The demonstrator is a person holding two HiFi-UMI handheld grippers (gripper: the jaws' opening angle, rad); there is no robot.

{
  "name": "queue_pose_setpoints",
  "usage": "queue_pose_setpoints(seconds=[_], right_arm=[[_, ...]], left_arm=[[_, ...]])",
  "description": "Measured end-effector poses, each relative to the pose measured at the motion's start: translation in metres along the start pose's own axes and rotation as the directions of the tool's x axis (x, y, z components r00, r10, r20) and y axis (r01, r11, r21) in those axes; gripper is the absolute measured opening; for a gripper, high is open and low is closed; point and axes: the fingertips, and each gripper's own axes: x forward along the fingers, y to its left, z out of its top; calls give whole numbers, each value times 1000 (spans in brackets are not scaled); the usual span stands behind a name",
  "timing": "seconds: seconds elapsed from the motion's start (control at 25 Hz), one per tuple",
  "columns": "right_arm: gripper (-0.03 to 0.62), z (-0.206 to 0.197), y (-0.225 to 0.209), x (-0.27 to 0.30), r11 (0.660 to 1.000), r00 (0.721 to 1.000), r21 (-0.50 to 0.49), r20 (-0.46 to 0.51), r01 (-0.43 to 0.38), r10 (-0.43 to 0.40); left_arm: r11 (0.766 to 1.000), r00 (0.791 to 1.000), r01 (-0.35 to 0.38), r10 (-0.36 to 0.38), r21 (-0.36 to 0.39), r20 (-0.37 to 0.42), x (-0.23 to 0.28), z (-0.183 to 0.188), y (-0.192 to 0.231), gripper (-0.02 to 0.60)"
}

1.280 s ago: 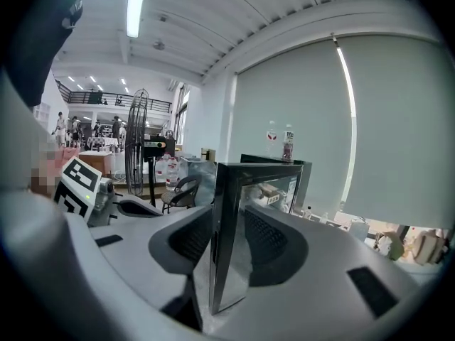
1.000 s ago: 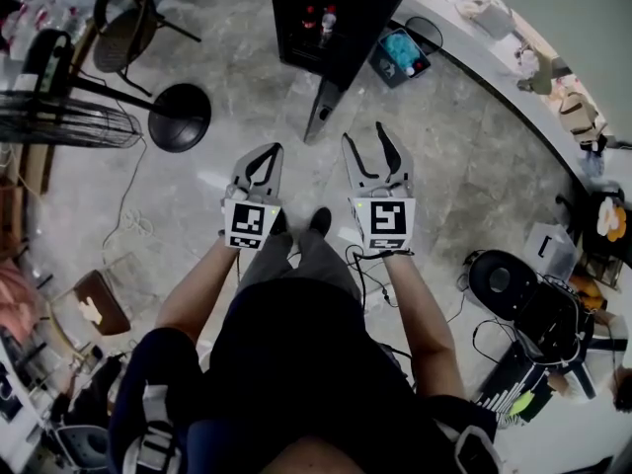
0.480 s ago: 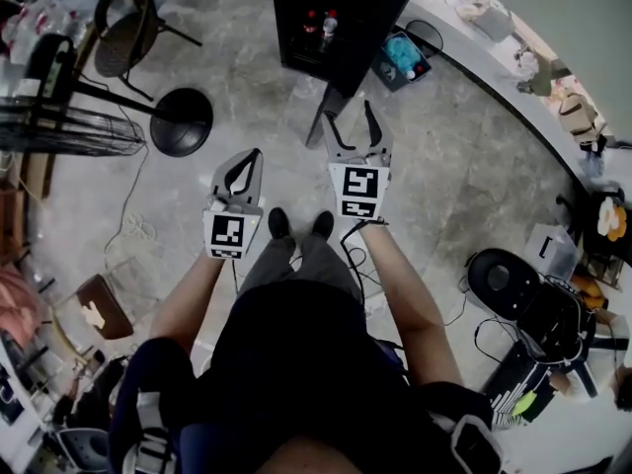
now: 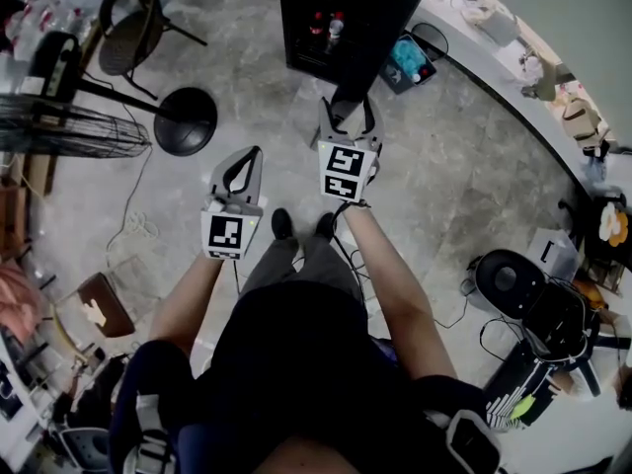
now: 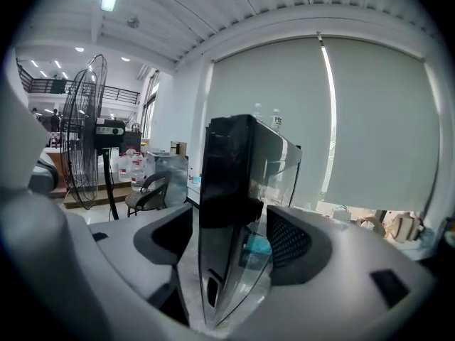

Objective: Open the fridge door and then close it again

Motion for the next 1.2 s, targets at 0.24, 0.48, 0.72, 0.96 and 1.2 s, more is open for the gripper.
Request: queue_pose_setpoints(seconds=[0.24, 0.48, 0.72, 0.96, 1.2], right_arm=[[336, -2, 7, 7, 996, 996, 20, 4, 84, -84], [300, -4, 10, -5, 989, 990, 40, 15, 139, -140], [281, -12, 6, -20, 989, 990, 44, 13, 140, -141], [252, -31, -29, -40, 977, 981, 84, -4, 196, -196], [233, -40, -101, -45, 968, 976, 120, -25, 218, -217]], left_arm=[[1000, 1000, -6, 6, 2, 15, -15, -1, 9, 23], [1000, 1000, -5, 4, 6, 30, -31, 1, 8, 23], [1000, 1000, 8, -8, 4, 30, -36, -4, 9, 23], [999, 998, 51, -51, 10, 35, -22, -4, -7, 23], [995, 995, 98, -99, 20, 34, 24, 20, -40, 23]])
